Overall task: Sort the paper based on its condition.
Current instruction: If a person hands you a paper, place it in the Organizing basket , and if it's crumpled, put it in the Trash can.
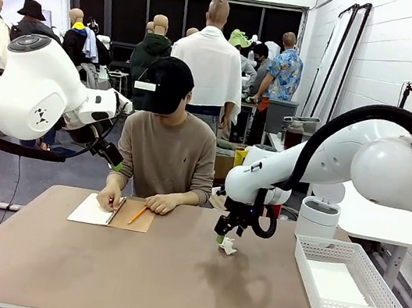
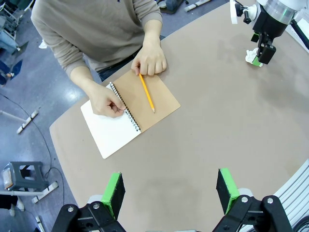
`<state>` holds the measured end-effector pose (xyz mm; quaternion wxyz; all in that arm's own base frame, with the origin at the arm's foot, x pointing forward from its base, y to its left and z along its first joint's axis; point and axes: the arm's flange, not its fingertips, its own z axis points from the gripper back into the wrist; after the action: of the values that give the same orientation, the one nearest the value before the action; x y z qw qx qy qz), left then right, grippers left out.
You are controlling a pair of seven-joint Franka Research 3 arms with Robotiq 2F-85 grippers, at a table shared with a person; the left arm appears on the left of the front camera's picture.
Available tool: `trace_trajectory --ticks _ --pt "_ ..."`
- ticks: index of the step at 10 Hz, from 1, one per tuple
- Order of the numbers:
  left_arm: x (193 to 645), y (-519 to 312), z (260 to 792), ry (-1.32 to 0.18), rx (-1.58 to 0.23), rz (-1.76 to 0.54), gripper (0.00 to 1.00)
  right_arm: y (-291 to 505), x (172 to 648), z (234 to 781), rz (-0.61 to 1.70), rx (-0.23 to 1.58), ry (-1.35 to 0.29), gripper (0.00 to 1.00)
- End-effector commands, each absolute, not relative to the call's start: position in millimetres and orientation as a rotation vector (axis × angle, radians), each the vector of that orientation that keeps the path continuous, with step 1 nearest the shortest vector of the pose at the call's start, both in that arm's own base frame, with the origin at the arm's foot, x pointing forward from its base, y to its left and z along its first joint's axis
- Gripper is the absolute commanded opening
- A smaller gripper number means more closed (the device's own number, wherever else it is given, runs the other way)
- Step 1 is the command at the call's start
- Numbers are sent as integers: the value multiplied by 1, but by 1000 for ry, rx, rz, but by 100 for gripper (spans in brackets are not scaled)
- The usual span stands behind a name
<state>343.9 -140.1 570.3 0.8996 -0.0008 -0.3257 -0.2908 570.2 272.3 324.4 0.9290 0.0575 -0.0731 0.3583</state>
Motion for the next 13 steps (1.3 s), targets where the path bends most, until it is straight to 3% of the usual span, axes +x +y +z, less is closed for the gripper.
trace_trajectory --ticks 1,8,10,12,13 --pt "344 -139 570 -674 -2 -600 100 278 581 321 704 98 -123 100" --pt "344 -139 570 -674 -2 -600 100 279 589 310 696 69 -97 100" --pt "344 -139 570 -674 -2 -600 100 279 590 311 661 56 -61 67" --pt "344 -139 570 -674 -2 -600 100 280 589 311 664 62 -36 67" --pt "344 -139 570 -674 -2 -600 100 281 588 312 658 64 -27 56"
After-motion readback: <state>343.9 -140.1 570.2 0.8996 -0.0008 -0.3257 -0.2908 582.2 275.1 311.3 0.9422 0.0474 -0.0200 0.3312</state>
